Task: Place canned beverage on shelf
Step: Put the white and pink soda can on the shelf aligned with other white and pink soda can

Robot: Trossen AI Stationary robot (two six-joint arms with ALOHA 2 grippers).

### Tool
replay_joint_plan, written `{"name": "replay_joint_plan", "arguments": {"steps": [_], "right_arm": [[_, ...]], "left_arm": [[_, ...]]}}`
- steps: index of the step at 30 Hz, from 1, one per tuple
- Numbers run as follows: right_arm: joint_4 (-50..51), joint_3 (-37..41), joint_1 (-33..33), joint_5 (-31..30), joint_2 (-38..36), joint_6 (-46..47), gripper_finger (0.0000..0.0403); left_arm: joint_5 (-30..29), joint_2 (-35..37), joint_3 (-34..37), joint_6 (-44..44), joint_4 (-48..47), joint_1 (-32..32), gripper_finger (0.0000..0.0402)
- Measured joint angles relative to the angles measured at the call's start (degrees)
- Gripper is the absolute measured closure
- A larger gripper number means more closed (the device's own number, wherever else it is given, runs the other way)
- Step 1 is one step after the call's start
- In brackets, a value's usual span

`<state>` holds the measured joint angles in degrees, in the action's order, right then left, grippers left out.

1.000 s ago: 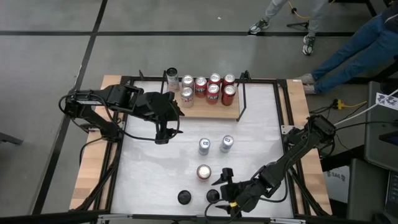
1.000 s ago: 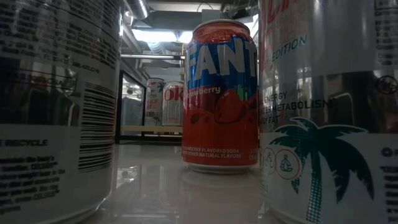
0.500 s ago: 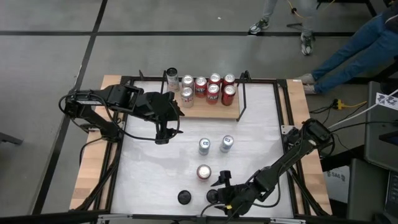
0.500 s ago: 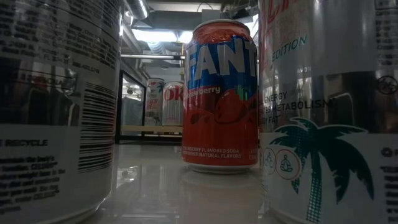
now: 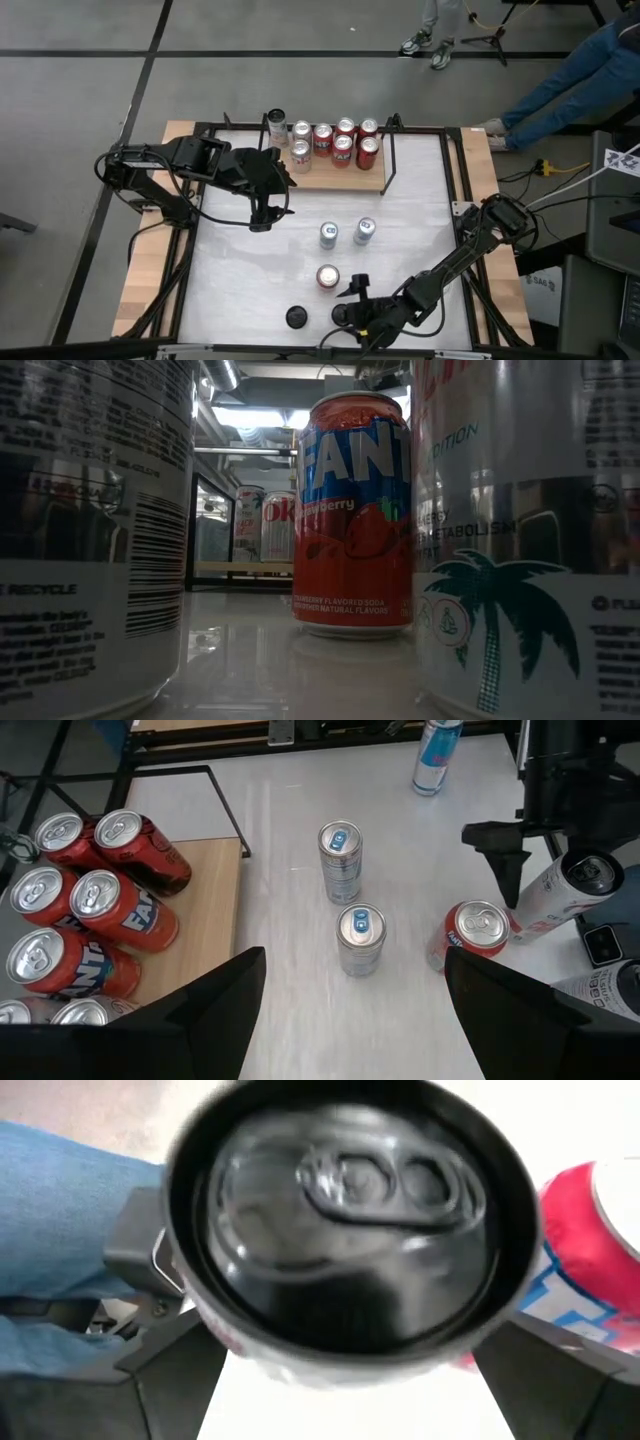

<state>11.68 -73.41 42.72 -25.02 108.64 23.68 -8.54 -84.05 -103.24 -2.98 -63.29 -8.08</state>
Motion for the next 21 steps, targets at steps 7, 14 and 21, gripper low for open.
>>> {"name": "replay_joint_plan", "arguments": {"steps": [7,14,21], "right_arm": [[-2.5,0.0,0.0,-0.1,0.0,-2.5,0.002],[-2.4,0.0,0.0,-0.1,0.0,-3.1,0.0048],[-2.5,0.0,-0.2,0.1,0.0,-4.5,0.0139]], "left_arm": [[0.0,0.0,0.0,-0.2,0.0,0.0,0.0102],[0.0,0.0,0.0,-1.4,0.0,0.0,0.0102],[0.0,0.0,0.0,-1.4,0.0,0.0,0.0102]]}}
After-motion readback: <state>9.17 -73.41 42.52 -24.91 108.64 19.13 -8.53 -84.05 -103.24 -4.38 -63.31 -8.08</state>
